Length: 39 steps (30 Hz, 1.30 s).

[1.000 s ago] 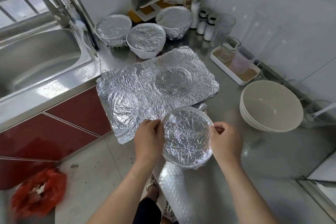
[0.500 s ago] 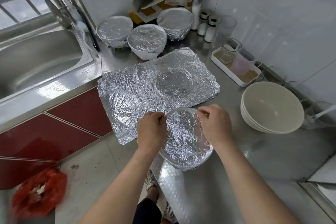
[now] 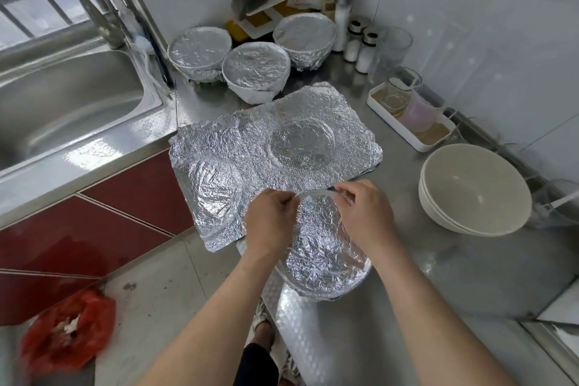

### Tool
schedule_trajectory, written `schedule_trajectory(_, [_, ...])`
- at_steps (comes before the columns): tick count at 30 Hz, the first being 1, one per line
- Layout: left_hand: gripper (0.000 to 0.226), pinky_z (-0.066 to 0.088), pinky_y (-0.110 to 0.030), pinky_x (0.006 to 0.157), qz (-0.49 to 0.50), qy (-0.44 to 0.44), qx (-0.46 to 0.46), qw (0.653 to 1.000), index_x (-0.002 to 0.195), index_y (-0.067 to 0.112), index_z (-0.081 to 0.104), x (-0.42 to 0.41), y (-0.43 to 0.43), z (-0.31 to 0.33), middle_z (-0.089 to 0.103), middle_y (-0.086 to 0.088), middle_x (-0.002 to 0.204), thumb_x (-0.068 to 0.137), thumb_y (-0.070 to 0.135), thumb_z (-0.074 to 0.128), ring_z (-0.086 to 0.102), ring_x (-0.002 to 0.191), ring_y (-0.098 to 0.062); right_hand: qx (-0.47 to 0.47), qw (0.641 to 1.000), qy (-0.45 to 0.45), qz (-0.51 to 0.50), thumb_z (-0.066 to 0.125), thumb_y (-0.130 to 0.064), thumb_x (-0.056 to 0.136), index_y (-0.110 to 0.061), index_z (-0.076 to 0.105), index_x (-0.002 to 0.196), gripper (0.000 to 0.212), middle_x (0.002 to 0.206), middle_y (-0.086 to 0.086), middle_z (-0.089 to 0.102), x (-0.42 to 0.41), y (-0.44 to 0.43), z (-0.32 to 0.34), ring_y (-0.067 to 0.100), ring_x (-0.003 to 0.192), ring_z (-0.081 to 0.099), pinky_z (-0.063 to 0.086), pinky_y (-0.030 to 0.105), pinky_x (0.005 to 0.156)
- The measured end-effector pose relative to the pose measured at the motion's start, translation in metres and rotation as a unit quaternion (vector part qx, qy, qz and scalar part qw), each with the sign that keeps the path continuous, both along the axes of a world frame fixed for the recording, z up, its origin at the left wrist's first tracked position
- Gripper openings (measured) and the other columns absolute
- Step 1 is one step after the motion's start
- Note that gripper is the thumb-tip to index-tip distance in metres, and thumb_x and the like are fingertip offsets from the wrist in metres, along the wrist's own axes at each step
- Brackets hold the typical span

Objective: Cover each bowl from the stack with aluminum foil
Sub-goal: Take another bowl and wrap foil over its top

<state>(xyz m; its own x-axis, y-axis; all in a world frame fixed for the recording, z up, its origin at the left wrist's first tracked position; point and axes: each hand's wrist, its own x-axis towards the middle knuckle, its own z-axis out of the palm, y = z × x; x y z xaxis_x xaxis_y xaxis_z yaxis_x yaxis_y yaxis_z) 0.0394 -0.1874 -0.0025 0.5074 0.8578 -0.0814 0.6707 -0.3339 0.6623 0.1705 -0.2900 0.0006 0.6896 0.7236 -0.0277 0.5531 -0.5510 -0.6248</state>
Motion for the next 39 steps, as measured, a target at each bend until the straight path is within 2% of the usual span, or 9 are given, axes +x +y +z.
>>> schedule_trajectory(10, [0.026, 0.036, -0.027, 0.066, -0.032, -0.030, 0.030, 0.999, 0.118, 0.017, 0.071, 0.001, -0.004, 0.003, 0.058, 0.007, 0.094, 0.097, 0.028, 0.060, 0.056, 0.076, -0.015, -0.018, 0.996, -0.036, 0.084, 0.058, -0.019, 0.095, -0.010, 0.071, 0.097, 0.016, 0.091, 0.000, 0.063, 0.003, 0.021, 0.001, 0.016, 0.088, 0.051, 0.046, 0.033, 0.082])
schedule_trajectory(19, [0.018, 0.030, -0.020, 0.054, -0.073, -0.008, 0.091, 0.993, 0.098, 0.011, 0.075, -0.005, -0.003, -0.006, 0.054, 0.005, 0.079, 0.097, 0.020, 0.059, 0.049, 0.067, -0.015, -0.019, 0.993, -0.023, 0.116, 0.054, -0.025, 0.097, -0.014, 0.067, 0.112, 0.023, 0.107, -0.001, 0.061, 0.003, 0.019, 0.009, 0.018, 0.103, 0.052, 0.045, 0.034, 0.091])
schedule_trajectory(22, [0.026, 0.043, -0.032, 0.072, -0.052, 0.004, 0.054, 0.997, 0.117, 0.014, 0.069, -0.012, -0.006, -0.006, 0.062, 0.000, 0.102, 0.099, 0.025, 0.055, 0.058, 0.094, -0.022, 0.019, 0.996, 0.055, -0.062, 0.054, -0.024, 0.096, -0.014, 0.061, 0.126, 0.033, 0.120, 0.002, 0.063, 0.016, -0.010, 0.014, 0.020, 0.110, 0.057, 0.044, 0.034, 0.094])
schedule_trajectory(25, [0.037, 0.050, -0.035, 0.082, -0.041, 0.011, -0.005, 0.999, 0.133, 0.017, 0.059, -0.013, -0.006, -0.005, 0.064, 0.001, 0.114, 0.100, 0.032, 0.053, 0.061, 0.096, -0.018, 0.046, 0.940, 0.208, -0.266, 0.054, -0.017, 0.094, 0.007, 0.063, 0.109, 0.030, 0.106, 0.019, 0.068, 0.025, -0.045, -0.001, 0.033, 0.100, 0.061, 0.045, 0.040, 0.089])
schedule_trajectory(27, [0.029, 0.048, -0.029, 0.068, -0.026, 0.002, -0.050, 0.998, 0.121, 0.017, 0.067, -0.011, -0.006, -0.008, 0.071, 0.002, 0.094, 0.101, 0.032, 0.052, 0.061, 0.070, -0.012, 0.037, 0.915, 0.293, -0.274, 0.053, -0.020, 0.095, 0.015, 0.059, 0.104, 0.036, 0.077, 0.003, 0.054, 0.013, -0.055, -0.009, 0.029, 0.084, 0.060, 0.044, 0.037, 0.078])
schedule_trajectory(28, [0.026, 0.043, -0.026, 0.060, -0.021, -0.011, -0.064, 0.998, 0.108, 0.015, 0.071, -0.010, -0.007, -0.010, 0.068, 0.004, 0.078, 0.101, 0.031, 0.052, 0.056, 0.058, -0.010, 0.034, 0.911, 0.322, -0.256, 0.052, -0.021, 0.096, 0.013, 0.061, 0.098, 0.035, 0.114, 0.020, 0.056, 0.005, -0.054, -0.009, 0.025, 0.080, 0.059, 0.043, 0.035, 0.073])
schedule_trajectory(30, [0.026, 0.037, -0.024, 0.053, -0.014, -0.051, -0.076, 0.996, 0.093, 0.011, 0.070, -0.010, -0.013, -0.013, 0.059, 0.008, 0.060, 0.101, 0.028, 0.052, 0.047, 0.049, -0.004, 0.048, 0.906, 0.356, -0.223, 0.049, -0.021, 0.098, 0.001, 0.063, 0.079, 0.032, 0.070, 0.019, 0.059, -0.011, -0.048, -0.003, 0.024, 0.073, 0.054, 0.043, 0.033, 0.064])
schedule_trajectory(35, [0.023, 0.036, -0.007, 0.057, 0.014, -0.150, -0.066, 0.986, 0.110, 0.012, 0.071, -0.015, -0.030, -0.005, 0.061, 0.014, 0.071, 0.099, 0.025, 0.055, 0.052, 0.060, 0.010, 0.098, 0.929, 0.315, -0.169, 0.048, -0.044, 0.092, -0.012, 0.065, 0.088, 0.036, 0.073, 0.007, 0.064, -0.029, -0.038, 0.006, 0.016, 0.071, 0.060, 0.053, 0.048, 0.069])
schedule_trajectory(39, [0.019, 0.041, -0.004, 0.074, 0.038, -0.228, -0.065, 0.971, 0.112, 0.021, 0.069, -0.018, -0.032, 0.005, 0.066, 0.023, 0.095, 0.098, 0.017, 0.058, 0.060, 0.088, 0.014, 0.162, 0.931, 0.308, -0.106, 0.057, -0.026, 0.096, -0.039, 0.054, 0.089, 0.016, 0.078, -0.035, 0.062, -0.029, -0.043, 0.021, -0.027, 0.085, 0.053, 0.038, -0.002, 0.074])
